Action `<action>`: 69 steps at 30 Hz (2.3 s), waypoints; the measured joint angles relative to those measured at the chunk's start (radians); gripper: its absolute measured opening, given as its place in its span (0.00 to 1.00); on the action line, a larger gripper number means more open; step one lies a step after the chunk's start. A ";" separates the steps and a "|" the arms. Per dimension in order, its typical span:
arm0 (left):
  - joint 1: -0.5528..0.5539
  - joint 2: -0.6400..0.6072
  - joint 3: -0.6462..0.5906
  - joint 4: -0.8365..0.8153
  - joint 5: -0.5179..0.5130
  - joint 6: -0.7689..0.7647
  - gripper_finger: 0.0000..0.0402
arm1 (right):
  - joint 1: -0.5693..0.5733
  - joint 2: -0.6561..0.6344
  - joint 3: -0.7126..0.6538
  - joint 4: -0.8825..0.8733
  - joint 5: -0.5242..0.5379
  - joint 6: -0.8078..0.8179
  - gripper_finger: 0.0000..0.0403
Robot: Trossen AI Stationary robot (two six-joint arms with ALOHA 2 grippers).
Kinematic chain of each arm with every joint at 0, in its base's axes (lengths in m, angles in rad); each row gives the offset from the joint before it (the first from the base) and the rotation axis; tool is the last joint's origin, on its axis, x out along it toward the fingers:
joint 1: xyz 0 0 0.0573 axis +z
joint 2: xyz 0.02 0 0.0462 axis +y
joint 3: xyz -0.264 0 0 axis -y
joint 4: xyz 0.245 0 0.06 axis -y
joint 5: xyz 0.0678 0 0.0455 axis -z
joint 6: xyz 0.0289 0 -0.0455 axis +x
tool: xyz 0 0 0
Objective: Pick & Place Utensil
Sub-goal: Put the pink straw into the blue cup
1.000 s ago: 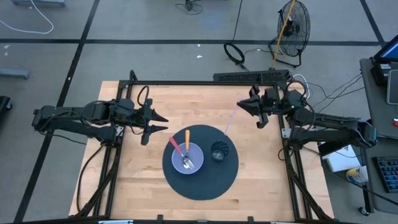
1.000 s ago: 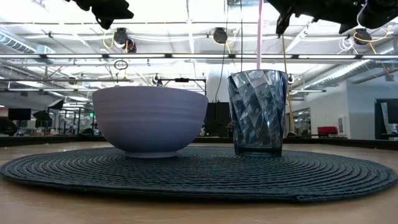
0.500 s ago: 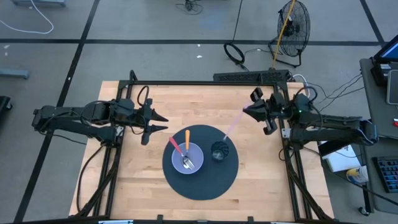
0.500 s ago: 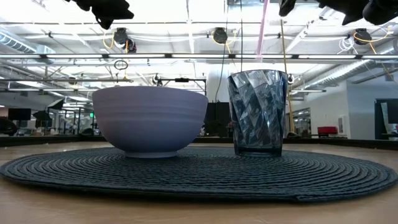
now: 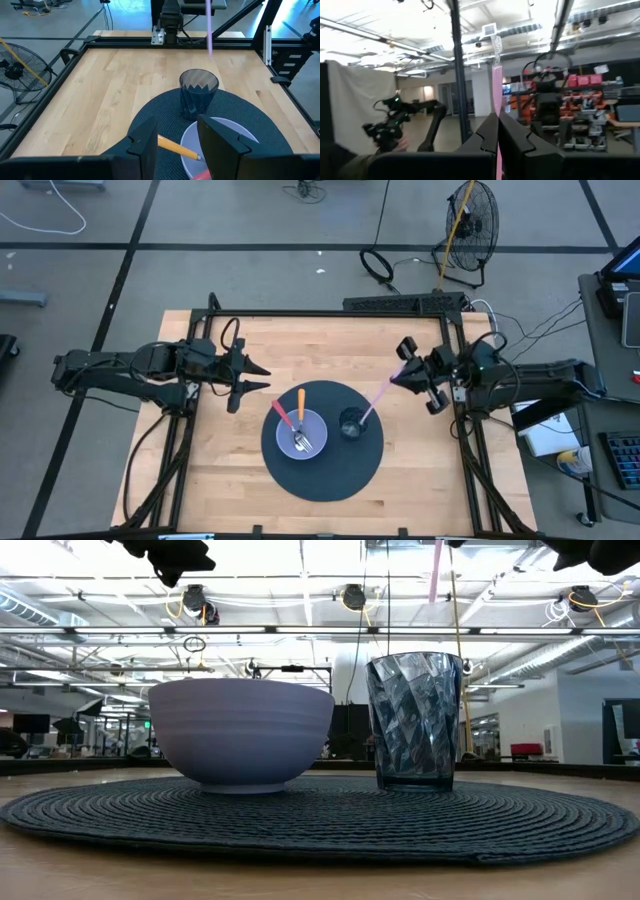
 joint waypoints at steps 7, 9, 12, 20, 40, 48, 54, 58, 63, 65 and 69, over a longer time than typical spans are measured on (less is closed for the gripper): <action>0.000 0.000 0.000 0.000 0.000 -0.003 0.36 | 0.052 0.084 0.000 -0.001 0.045 -0.046 0.00; 0.000 0.000 0.000 0.000 0.000 -0.006 0.36 | 0.055 0.112 0.000 -0.001 0.057 -0.048 0.00; -0.001 0.000 0.000 0.000 0.000 -0.009 0.36 | 0.054 0.152 0.000 -0.001 0.058 -0.048 0.00; -0.002 0.000 0.000 0.000 0.001 -0.011 0.36 | 0.054 0.247 0.000 -0.001 0.082 -0.052 0.00; -0.002 0.000 0.000 -0.001 0.001 -0.019 0.36 | 0.054 0.373 0.000 -0.042 0.078 -0.068 0.00; -0.002 0.000 0.000 -0.001 0.001 -0.022 0.36 | 0.054 0.391 -0.001 -0.065 0.076 -0.068 0.00; -0.002 0.000 0.000 -0.001 0.001 -0.022 0.36 | 0.056 0.390 -0.001 -0.094 0.077 -0.069 0.00; -0.002 0.000 0.000 -0.001 0.001 -0.021 0.36 | 0.057 0.390 -0.001 -0.101 0.076 -0.067 0.00; -0.002 0.000 0.000 -0.002 0.001 -0.021 0.36 | 0.057 0.390 -0.001 -0.100 0.077 -0.067 0.00; -0.002 0.000 0.000 -0.002 0.001 -0.021 0.36 | 0.057 0.390 -0.001 -0.101 0.077 -0.066 0.00; -0.002 0.000 0.000 -0.002 0.001 -0.021 0.36 | 0.057 0.390 -0.001 -0.100 0.077 -0.062 0.03</action>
